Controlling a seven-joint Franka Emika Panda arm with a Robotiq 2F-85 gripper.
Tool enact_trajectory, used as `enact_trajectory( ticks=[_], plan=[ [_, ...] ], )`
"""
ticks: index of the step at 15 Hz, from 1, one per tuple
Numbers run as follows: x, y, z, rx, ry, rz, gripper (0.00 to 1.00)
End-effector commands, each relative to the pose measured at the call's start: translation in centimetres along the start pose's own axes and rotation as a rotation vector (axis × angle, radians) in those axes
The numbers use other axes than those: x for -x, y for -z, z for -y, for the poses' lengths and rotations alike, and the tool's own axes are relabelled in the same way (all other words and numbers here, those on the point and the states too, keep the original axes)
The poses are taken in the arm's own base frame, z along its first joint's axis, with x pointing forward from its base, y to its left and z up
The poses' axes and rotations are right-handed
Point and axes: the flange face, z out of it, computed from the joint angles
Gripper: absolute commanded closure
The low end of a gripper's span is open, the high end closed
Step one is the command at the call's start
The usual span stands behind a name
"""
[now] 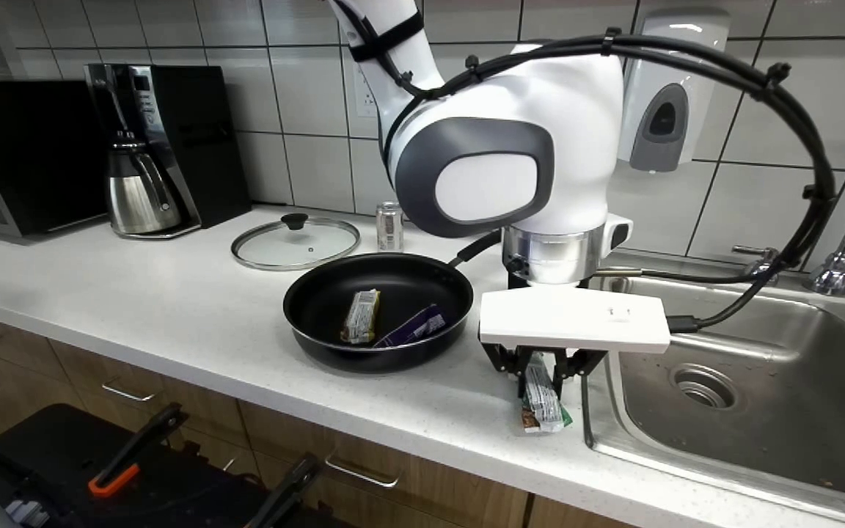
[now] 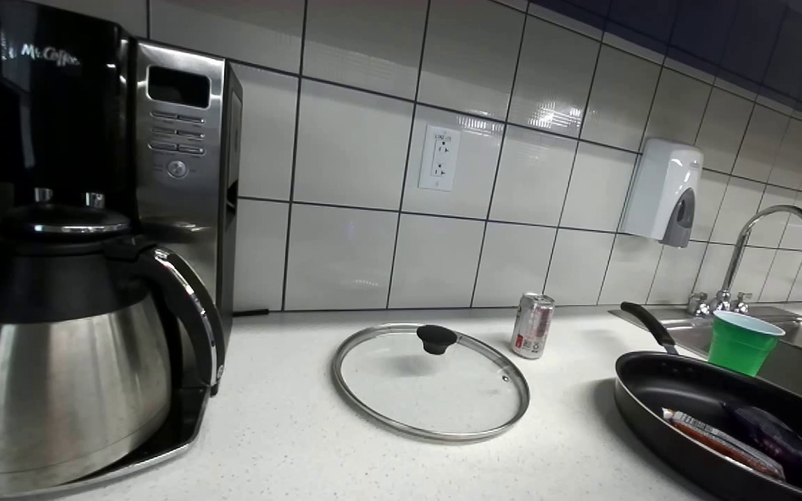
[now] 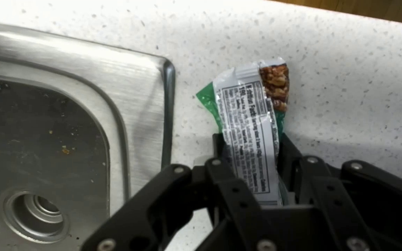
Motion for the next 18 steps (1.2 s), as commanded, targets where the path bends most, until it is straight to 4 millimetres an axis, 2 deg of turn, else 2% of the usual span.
enact_trajectory(
  ticks=[1, 4, 8, 12, 18],
  plan=[
    [-0.3, 3.0, -0.4, 0.046, -0.055, -0.008, 0.87],
    [-0.9, 5.1, -0.5, 0.078, -0.124, -0.018, 0.87],
    [-2.1, 7.7, 0.5, 0.099, -0.142, -0.039, 0.87],
    [-3.8, 10.2, 2.5, 0.096, -0.146, -0.072, 0.87],
    [-7.0, 12.2, 6.0, 0.045, -0.141, -0.078, 0.87]
  ],
)
